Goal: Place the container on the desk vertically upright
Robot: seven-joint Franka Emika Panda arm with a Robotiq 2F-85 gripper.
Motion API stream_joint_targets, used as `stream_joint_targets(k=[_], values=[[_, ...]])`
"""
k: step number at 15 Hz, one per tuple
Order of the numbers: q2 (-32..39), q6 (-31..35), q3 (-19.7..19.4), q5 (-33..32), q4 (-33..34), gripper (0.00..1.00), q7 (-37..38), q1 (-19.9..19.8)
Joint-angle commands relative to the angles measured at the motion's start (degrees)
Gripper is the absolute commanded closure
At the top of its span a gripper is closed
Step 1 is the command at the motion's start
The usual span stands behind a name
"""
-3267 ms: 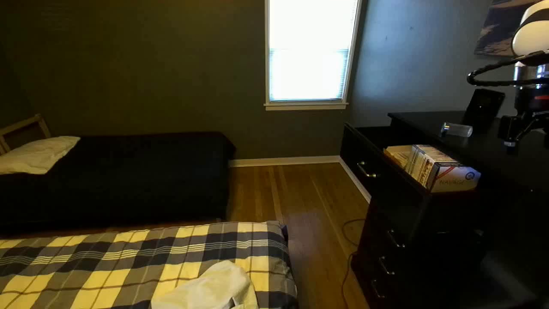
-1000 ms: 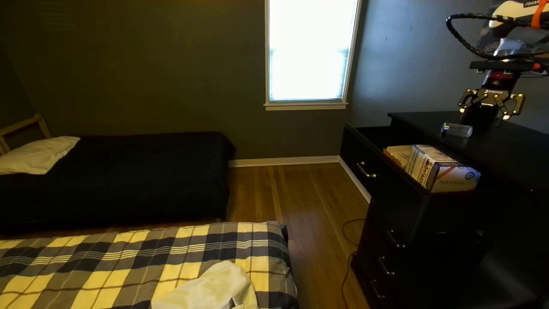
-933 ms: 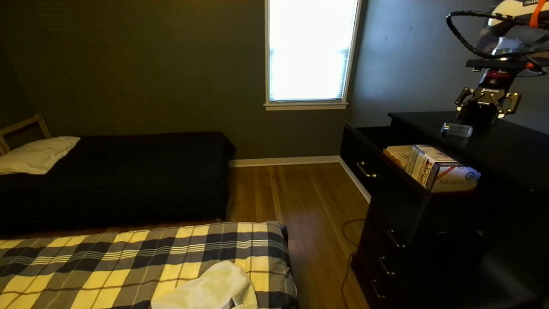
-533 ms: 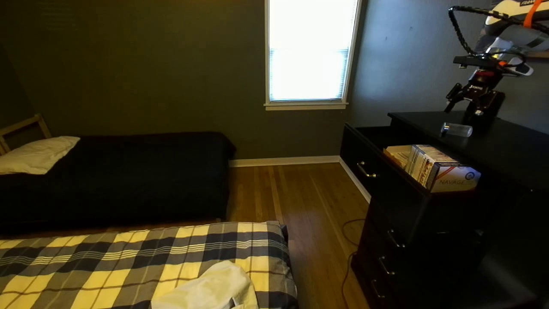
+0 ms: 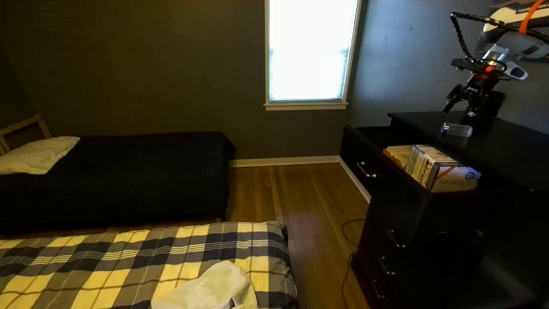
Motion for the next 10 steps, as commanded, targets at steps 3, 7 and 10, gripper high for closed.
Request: stream_joint_targets(k=[3,7,10], values=[[0.9,1.0,-0.2,0.3,0.8,0.00,1.6,0.1],[2.9,4.9,-1.5,-1.3,1.8,0.00,10.6,0.9],[4.0,8.2,-2.0,-2.1,2.0,0.00,15.7,1.3]])
